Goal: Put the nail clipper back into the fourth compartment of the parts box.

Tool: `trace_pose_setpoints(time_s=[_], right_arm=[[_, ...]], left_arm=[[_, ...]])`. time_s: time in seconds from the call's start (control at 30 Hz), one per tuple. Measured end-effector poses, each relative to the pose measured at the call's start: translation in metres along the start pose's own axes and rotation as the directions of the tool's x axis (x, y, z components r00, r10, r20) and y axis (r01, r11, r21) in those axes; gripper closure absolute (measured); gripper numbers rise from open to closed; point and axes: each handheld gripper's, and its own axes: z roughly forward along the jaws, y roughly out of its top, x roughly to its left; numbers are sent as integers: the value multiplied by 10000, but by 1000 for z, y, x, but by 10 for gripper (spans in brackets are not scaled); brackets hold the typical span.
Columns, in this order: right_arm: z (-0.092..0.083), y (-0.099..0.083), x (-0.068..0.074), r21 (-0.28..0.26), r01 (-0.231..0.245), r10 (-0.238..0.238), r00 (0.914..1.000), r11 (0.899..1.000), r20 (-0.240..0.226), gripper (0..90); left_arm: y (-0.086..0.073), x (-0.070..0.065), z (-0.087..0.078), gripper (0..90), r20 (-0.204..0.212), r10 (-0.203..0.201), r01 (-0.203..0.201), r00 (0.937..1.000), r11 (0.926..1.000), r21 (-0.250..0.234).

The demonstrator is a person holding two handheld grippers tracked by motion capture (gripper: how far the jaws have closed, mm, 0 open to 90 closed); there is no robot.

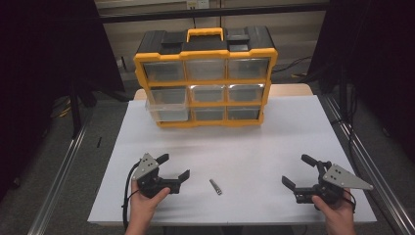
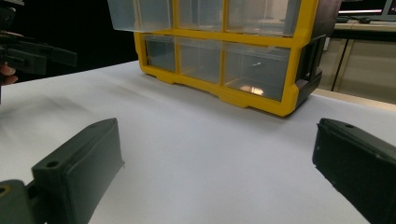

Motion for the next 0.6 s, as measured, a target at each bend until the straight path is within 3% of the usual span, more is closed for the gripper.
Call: trace_pose_setpoints(time_s=[0.17, 0.2, 0.37, 0.6], right_arm=[[0, 0, 0, 1, -8, 8, 10000, 10000, -4, 9], [0, 0, 0, 8, -6, 6, 10000, 10000, -1, 9], [0, 0, 0, 7, 27, -27, 10000, 10000, -5, 8], [0, 0, 0, 17, 5, -5, 10000, 10000, -4, 8]], left_arm=[[-1, -8, 10, 18, 246, -2, -3, 9997, 9998, 201], [-1, -9, 12, 18, 610, -25, 7, 9981, 9995, 304], [0, -14, 15, 17, 656, 202, -246, 9976, 9975, 665], [-3, -25, 23, 18, 1121, 311, -446, 9932, 9917, 1205]])
